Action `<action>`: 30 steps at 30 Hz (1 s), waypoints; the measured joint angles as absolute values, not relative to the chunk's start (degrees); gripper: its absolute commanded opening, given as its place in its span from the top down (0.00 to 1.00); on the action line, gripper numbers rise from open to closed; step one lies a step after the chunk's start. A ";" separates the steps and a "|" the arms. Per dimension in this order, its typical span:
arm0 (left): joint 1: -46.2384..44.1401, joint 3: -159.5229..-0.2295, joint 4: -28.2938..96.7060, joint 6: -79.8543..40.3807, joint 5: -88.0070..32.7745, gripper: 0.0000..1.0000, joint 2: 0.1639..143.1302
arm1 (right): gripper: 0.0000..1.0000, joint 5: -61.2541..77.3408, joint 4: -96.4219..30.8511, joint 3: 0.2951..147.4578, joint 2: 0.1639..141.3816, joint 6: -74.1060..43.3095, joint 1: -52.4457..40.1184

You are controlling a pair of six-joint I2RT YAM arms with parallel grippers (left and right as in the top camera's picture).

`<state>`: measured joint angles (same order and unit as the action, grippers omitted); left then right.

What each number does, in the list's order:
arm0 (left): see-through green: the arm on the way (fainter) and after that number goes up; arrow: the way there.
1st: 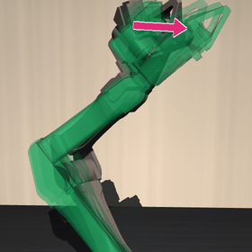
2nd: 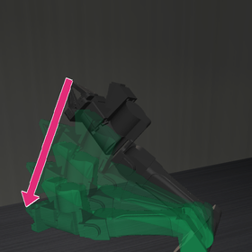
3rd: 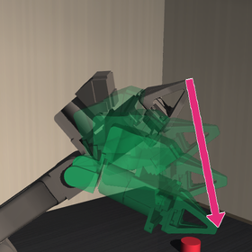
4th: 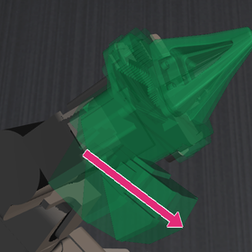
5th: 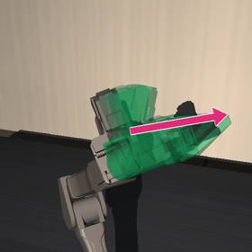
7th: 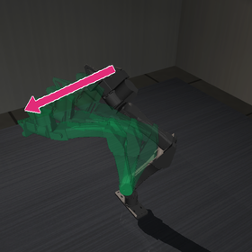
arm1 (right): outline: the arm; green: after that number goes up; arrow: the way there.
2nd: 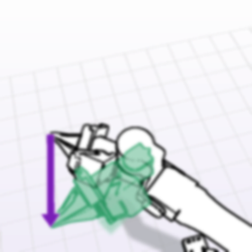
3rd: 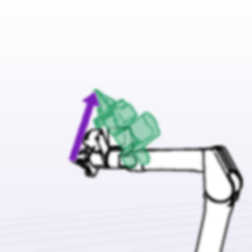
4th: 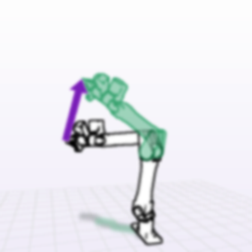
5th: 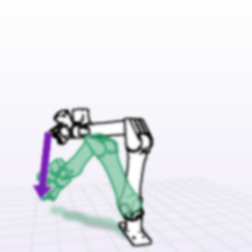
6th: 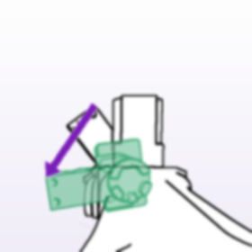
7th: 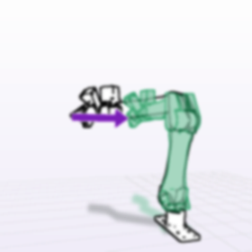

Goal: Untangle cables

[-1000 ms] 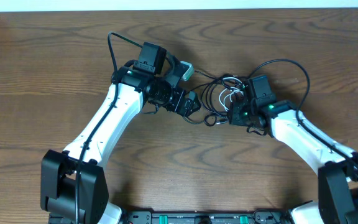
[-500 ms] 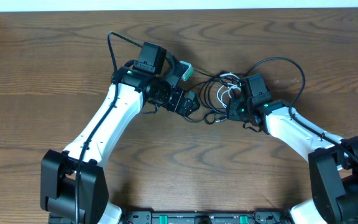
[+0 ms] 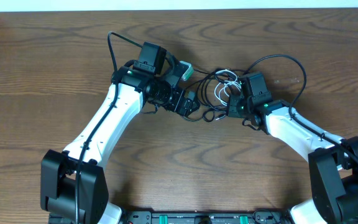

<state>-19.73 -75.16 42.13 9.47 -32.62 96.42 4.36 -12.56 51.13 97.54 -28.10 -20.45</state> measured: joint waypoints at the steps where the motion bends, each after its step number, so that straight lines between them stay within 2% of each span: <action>1: -19.73 -75.16 42.13 9.47 -32.62 0.02 96.42 | 0.99 4.27 -12.45 51.13 97.54 -28.10 -20.43; 12: -19.73 -75.16 42.57 9.47 -32.62 0.02 96.42 | 0.99 9.80 -8.34 51.13 97.54 -32.49 -19.51; 30: -19.73 -75.16 42.63 9.47 -32.62 0.02 96.42 | 0.99 27.14 -5.67 51.11 95.22 -39.42 -10.28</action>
<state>-19.73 -75.16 42.63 9.47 -32.62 96.42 27.14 -5.67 51.11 95.22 -39.42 -10.28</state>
